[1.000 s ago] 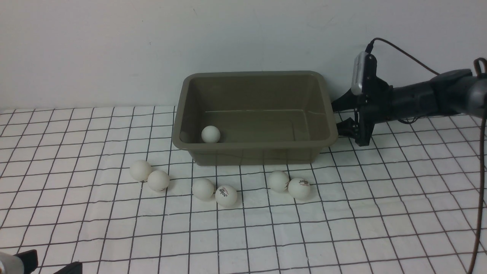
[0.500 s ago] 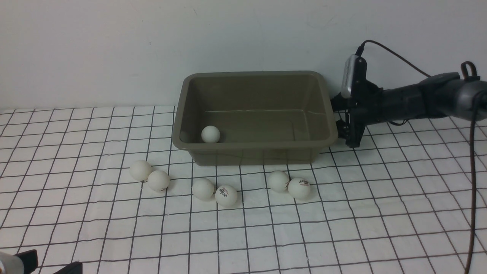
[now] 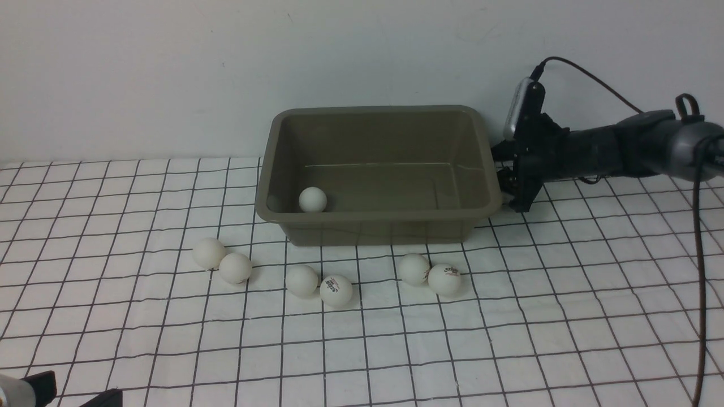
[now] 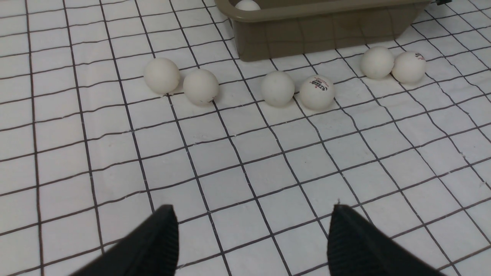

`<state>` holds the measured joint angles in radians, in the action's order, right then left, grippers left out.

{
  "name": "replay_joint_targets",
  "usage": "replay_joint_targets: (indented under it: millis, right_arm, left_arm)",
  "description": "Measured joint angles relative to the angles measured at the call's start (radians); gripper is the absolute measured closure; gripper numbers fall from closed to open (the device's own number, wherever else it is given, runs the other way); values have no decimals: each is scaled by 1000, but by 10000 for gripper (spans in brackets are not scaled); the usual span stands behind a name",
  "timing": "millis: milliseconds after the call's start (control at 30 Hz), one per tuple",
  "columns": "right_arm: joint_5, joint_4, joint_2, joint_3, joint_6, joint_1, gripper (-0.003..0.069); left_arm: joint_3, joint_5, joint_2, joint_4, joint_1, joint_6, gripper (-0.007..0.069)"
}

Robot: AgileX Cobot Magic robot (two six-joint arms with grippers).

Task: Put the table tennis balls into the box on the white checkered tablecloth.
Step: 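Reach for and grasp a ping pong ball on the table, then release the ping pong ball into the bin and lift the gripper away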

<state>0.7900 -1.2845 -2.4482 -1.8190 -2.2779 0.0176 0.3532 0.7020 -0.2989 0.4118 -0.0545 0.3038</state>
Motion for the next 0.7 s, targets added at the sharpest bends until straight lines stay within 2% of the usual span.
replay_joint_targets:
  millis: [267, 500, 533, 633, 700]
  right_arm:
    - [25, 1, 67, 0, 32, -90, 308]
    - [281, 2, 202, 0, 140, -136, 308]
    - [373, 6, 244, -3, 209, -113, 308]
    - [394, 15, 251, -7, 267, -71, 308]
    - [393, 53, 239, -7, 305, 6, 308]
  left_arm:
    - [0, 0, 0, 0, 0, 0, 153]
    - [0, 0, 0, 0, 0, 0, 153]
    - [0, 0, 0, 0, 0, 0, 153]
    - [0, 0, 0, 0, 0, 0, 153]
    - [0, 1, 0, 0, 0, 0, 153]
